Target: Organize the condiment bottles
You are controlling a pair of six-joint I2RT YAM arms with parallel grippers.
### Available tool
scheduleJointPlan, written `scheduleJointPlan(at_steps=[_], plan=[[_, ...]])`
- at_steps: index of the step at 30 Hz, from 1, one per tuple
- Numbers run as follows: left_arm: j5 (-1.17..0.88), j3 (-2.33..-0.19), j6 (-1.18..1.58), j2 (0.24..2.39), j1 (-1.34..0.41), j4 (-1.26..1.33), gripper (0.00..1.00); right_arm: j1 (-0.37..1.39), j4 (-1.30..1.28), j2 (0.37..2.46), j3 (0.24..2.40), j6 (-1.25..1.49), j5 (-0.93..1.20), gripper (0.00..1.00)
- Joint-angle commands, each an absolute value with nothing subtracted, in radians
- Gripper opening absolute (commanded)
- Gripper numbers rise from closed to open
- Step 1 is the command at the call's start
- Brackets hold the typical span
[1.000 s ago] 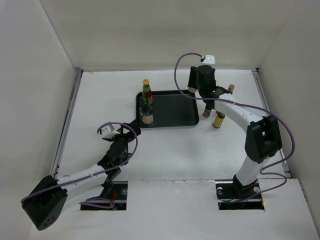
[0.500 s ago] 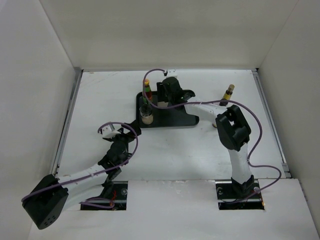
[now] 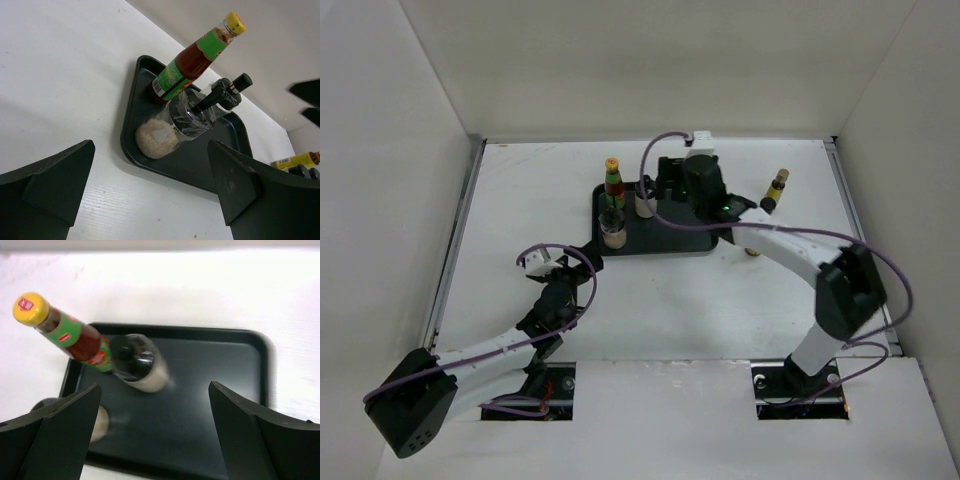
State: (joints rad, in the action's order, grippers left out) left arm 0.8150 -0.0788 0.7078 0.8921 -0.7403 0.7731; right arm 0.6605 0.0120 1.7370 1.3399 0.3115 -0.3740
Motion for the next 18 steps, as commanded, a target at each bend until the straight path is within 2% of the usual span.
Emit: scheduleJointPlan(at_steps=[1,6,9,12,18], plan=[[0.804,-0.077,0.718,0.887,-0.737,0.816,1.00,0.595,0.089,1.498,1.173,0.324,-0.477,0.95],[0.796,-0.080,0.718,0.896,-0.739,0.818,1.00,0.493,0.046,1.159,0.856,0.356,-0.671,0.96],[0.781,-0.081,0.719,0.894,-0.742,0.821,1.00,0.426,-0.024,1.053,0.766,0.376,-0.739,0.96],[0.778,-0.084,0.721,0.907,-0.742,0.821,1.00,0.357,-0.087,1.026,0.727,0.403,-0.736,0.94],[0.773,-0.084,0.721,0.902,-0.742,0.822,1.00,0.329,-0.065,1.126,0.736,0.417,-0.614,0.87]])
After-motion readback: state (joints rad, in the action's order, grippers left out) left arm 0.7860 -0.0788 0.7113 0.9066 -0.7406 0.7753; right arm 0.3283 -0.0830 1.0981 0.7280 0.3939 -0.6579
